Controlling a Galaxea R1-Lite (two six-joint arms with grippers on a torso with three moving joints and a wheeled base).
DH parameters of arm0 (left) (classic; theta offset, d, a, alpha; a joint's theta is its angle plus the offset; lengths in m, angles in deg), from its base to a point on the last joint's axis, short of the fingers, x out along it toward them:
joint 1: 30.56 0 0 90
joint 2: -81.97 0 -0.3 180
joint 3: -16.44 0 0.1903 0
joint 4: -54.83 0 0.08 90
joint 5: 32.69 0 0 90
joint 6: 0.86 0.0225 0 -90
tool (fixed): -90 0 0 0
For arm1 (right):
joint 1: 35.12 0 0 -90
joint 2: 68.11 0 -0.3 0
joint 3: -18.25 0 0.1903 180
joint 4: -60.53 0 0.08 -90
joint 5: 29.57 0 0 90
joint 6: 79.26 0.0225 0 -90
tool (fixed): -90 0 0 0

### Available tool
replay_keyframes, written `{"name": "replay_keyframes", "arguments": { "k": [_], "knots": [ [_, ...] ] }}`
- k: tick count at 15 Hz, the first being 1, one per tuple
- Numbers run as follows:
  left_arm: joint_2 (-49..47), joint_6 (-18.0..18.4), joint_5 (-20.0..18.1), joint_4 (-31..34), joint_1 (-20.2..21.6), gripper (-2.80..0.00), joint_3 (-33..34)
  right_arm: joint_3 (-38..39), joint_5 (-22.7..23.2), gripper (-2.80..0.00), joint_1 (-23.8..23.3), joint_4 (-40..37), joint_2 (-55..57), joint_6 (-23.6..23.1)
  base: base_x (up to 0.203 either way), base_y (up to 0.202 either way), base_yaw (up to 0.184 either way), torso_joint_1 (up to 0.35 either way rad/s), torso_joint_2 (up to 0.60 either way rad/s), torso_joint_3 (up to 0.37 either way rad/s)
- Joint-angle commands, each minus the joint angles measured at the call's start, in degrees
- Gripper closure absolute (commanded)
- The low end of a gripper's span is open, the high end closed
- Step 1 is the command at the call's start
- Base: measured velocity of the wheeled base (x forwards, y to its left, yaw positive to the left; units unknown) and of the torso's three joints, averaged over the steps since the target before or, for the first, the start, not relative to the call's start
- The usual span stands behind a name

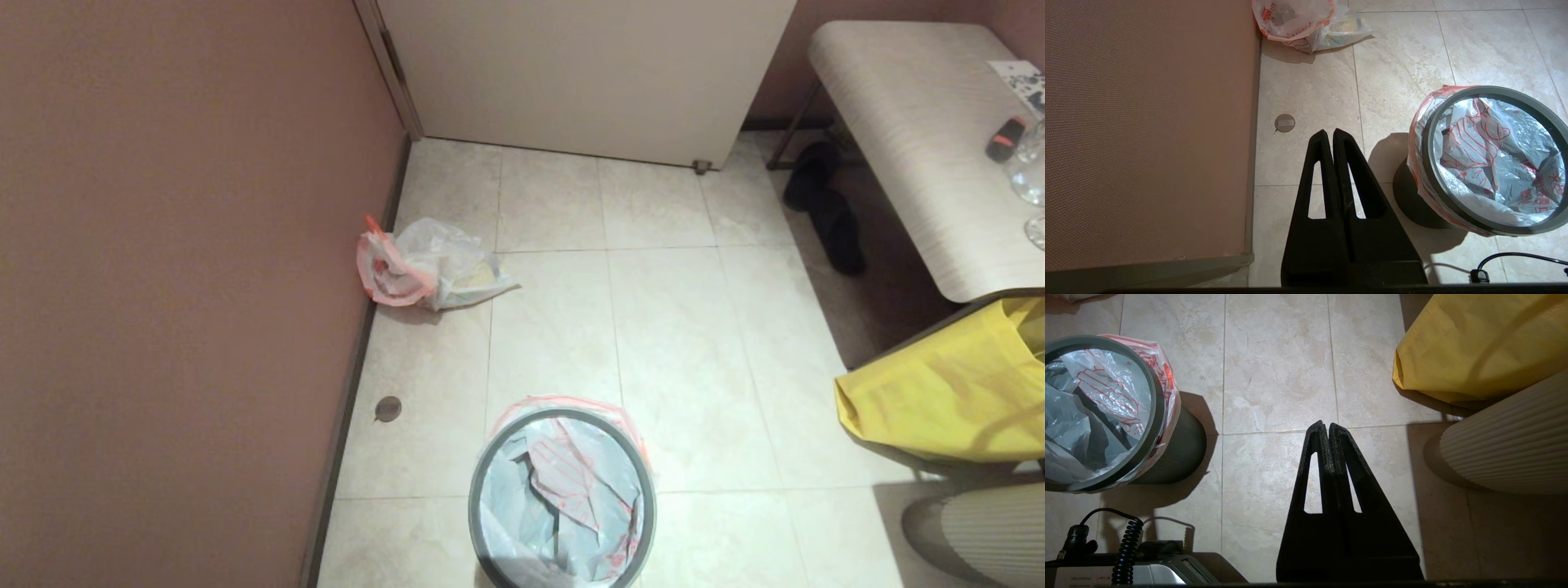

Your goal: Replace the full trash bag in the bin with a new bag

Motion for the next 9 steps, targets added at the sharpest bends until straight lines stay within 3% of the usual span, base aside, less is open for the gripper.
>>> {"name": "replay_keyframes", "arguments": {
  "k": [1,9],
  "knots": [
    [-0.13,0.0,0.03,-0.04,0.02,0.0,0.0,0.01,-0.02,0.0,0.01,-0.12,0.09,0.02,0.0,0.0,0.0,0.0,0.0,0.0],
    [-0.13,0.0,0.03,-0.04,0.02,0.0,0.0,0.1,-0.02,0.0,0.01,0.67,0.09,1.11,0.0,0.0,0.0,0.0,0.0,0.0]
  ]
}}
